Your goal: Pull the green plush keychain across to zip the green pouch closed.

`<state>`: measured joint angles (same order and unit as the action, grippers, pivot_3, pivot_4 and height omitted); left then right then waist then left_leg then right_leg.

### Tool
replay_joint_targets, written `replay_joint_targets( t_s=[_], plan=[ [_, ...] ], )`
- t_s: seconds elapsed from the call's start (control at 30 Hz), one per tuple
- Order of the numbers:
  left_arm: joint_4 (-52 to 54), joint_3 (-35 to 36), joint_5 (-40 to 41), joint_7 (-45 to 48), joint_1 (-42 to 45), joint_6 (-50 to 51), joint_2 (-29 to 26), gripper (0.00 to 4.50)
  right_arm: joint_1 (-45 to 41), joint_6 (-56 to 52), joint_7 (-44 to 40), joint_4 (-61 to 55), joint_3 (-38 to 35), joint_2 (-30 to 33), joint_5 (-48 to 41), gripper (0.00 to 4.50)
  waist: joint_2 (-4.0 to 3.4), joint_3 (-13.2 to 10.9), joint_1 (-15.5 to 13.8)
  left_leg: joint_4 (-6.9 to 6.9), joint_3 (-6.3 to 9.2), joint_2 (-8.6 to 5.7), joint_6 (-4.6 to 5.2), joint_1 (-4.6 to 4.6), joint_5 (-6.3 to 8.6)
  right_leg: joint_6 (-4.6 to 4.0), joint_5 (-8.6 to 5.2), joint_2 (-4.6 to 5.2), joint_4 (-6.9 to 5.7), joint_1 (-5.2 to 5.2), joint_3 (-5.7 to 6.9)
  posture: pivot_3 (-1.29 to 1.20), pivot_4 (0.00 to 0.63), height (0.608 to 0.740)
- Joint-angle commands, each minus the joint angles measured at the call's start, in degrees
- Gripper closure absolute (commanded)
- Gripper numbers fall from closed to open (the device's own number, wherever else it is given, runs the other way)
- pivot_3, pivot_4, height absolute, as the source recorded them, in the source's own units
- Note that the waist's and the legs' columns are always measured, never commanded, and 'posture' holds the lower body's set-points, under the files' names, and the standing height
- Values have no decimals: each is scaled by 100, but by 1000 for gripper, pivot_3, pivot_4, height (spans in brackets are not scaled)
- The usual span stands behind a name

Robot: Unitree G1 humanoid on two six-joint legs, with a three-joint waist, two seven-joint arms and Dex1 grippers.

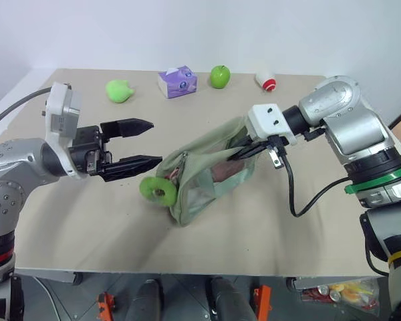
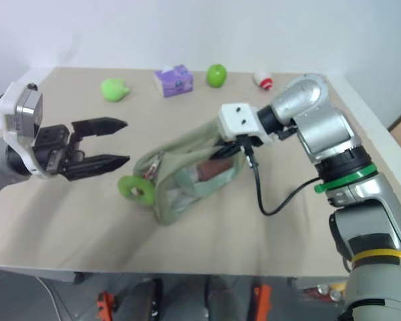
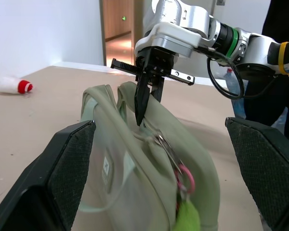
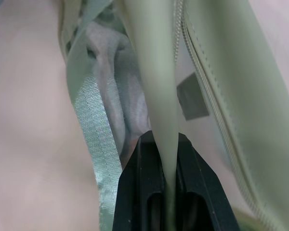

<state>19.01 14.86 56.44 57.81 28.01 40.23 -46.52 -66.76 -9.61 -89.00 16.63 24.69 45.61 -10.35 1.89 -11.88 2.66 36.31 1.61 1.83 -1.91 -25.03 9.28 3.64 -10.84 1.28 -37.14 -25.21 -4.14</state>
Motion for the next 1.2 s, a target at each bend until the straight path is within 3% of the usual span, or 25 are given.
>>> replay_joint_targets(
  t_s=[0.03,0.47,0.6,0.93,1.2],
  plan=[
    [76,221,57,-51,-19,-112,22,23,-439,-957,135,-52,-325,150,181,4493,0,0,3,0,-1,0,0,-3,0,0,0,0,0,-3,-1,0,150,740],
    [-33,105,44,-107,115,-123,259,23,-800,-2082,486,-380,-341,-4,703,4493,0,0,7,-6,-2,0,-1,-5,1,-6,-4,-1,0,-9,0,0,150,740],
    [-27,83,40,-135,149,-107,299,23,-587,-2835,922,-539,-267,-393,725,4493,0,0,24,-6,-1,1,-1,-4,1,-6,-3,-2,0,-9,0,0,150,740],
    [83,170,138,-284,102,-33,280,23,-124,-2681,883,-965,-279,-443,616,4493,0,0,13,-6,0,1,0,-5,1,-5,-2,-3,-1,-8,0,0,150,740],
    [106,195,181,-370,95,-26,304,23,-162,-2568,633,-966,-569,-312,350,1710,0,0,19,-4,0,2,0,-3,0,-1,0,-4,-2,-7,0,0,150,740]
  ],
)
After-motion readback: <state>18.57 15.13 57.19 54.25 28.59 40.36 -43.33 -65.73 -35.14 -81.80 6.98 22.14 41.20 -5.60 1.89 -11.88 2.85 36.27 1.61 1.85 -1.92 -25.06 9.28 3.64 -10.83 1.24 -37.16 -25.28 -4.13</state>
